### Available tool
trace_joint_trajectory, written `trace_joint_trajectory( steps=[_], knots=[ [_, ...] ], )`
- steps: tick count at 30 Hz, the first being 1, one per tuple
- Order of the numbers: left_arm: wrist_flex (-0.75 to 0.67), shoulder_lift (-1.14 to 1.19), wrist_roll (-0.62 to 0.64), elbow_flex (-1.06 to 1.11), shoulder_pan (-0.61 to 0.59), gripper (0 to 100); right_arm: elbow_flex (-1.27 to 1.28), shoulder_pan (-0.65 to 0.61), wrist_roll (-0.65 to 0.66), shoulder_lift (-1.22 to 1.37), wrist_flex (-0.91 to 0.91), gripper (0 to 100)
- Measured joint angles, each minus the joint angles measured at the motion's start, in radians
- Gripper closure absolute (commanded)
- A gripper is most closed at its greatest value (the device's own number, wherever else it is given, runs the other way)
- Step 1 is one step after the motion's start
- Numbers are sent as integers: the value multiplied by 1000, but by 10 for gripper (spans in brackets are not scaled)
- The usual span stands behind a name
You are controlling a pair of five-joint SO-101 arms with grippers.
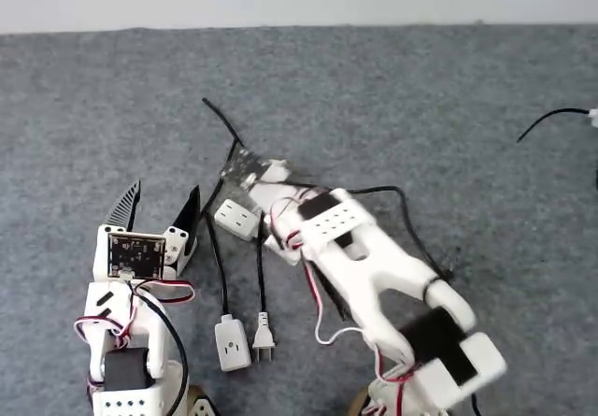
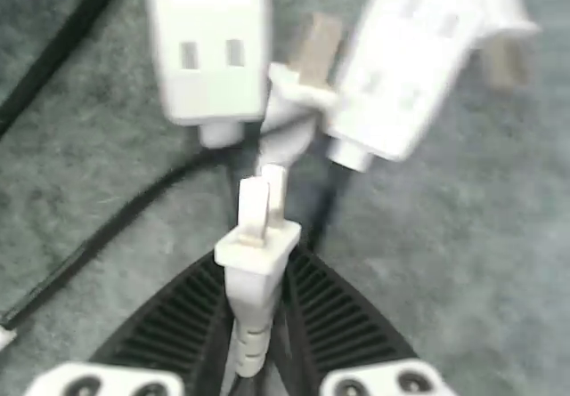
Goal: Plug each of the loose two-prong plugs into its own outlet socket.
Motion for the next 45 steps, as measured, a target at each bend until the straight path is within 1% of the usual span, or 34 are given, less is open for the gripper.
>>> trace_joint_trajectory(
  steps=[6,12,13,16,20,23,24,32,39,43,45],
  knots=[
    [0,0,-25,12,35,720,6,89,0,-265,98,991],
    [0,0,-28,14,41,720,74,78,0,-459,106,991],
    [0,0,-28,14,44,720,81,60,0,-474,106,991],
    [23,0,-28,-2,84,720,97,-11,-3,-502,107,991],
    [172,0,-28,-117,173,720,121,-84,-5,-506,109,991],
    [284,0,-28,-181,247,720,121,-101,-5,-506,109,991],
    [299,0,-28,-187,262,720,121,-101,-5,-506,109,991],
    [308,0,-28,-204,279,720,121,-106,-5,-506,110,991],
    [308,0,-28,-204,284,720,157,-196,-5,-508,115,991],
    [307,0,-28,-199,284,720,157,-201,-5,-514,115,991],
    [269,0,-43,-166,284,720,157,-203,-5,-519,115,991]
  ],
)
